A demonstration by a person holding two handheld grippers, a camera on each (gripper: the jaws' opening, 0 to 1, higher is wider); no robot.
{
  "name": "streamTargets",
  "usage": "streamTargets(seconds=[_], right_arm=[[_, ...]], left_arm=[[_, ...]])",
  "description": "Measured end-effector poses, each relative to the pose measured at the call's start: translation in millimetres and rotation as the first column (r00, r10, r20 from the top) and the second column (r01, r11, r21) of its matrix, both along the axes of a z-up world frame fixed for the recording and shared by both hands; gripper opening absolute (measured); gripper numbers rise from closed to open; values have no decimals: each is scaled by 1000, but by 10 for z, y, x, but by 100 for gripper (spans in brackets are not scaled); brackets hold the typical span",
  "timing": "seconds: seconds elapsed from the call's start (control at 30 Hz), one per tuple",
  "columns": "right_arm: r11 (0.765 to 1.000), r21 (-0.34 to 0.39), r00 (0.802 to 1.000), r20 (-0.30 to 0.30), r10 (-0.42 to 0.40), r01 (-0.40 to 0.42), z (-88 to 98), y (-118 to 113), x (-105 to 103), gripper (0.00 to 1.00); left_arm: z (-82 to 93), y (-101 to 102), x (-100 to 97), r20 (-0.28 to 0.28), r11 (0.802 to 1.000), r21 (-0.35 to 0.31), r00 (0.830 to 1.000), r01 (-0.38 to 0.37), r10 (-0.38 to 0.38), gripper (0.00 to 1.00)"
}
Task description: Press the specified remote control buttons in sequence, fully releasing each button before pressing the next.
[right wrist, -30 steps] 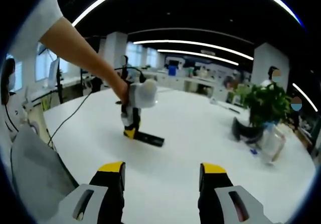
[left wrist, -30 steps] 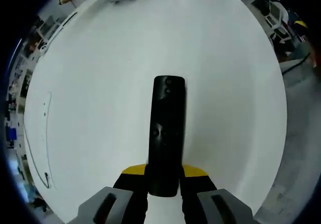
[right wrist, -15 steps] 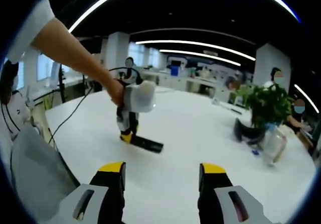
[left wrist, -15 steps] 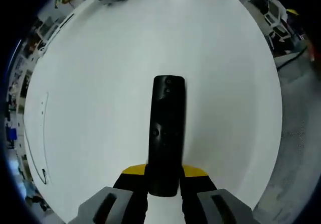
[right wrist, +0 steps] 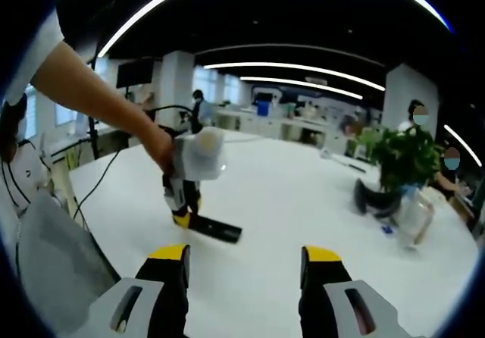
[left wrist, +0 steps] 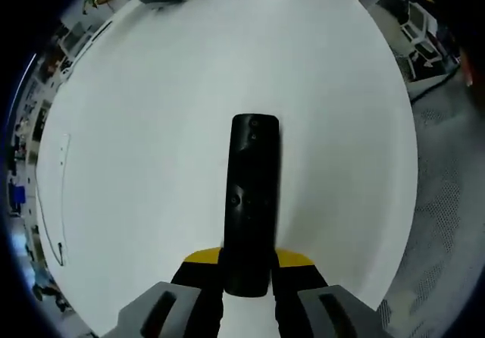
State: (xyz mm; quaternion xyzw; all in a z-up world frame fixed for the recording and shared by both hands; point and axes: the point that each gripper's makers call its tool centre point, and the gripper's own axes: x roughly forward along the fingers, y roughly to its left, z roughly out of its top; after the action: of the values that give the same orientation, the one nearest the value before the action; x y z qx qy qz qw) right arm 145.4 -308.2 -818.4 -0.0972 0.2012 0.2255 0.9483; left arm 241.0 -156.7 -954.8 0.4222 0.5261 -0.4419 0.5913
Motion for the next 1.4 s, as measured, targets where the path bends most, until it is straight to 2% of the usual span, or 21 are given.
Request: streamTargets(seconds=[0.2, 0.37, 0.5, 0.63, 0.77, 0.9, 1.07, 1.4], right_arm=[[1000, -17, 1000, -26, 1, -1, -53, 15, 7, 57], [1000, -30, 999, -44, -11, 9, -95, -9, 16, 56], [1000, -27, 998, -70, -5, 4, -132, 12, 14, 57], [1000, -9, 998, -62, -15, 14, -98, -9, 9, 55], [997, 52, 996, -73, -44, 48, -65, -70, 14, 50], [995, 52, 994, -72, -86, 90, -74, -166, 13, 44], [994, 47, 993, -79, -92, 96, -82, -169, 6, 38], [991, 93, 988, -125, -87, 99, -91, -144, -3, 27]], left_arm=[[-2, -13, -40, 3, 1000, 6, 1000, -16, 16, 23], [2, -27, -155, -1, 1000, 6, 1000, -11, 11, 23], [9, -27, -250, 6, 999, -26, 999, -32, 33, 23], [13, -41, -342, 10, 997, -49, 998, -55, 56, 23], [8, -72, -464, 15, 996, -56, 998, -63, 64, 23], [16, -75, -562, 15, 993, -77, 995, -95, 96, 23], [21, -82, -648, 21, 987, -106, 992, -123, 126, 23], [24, -120, -845, 28, 986, -138, 994, -98, 103, 23]])
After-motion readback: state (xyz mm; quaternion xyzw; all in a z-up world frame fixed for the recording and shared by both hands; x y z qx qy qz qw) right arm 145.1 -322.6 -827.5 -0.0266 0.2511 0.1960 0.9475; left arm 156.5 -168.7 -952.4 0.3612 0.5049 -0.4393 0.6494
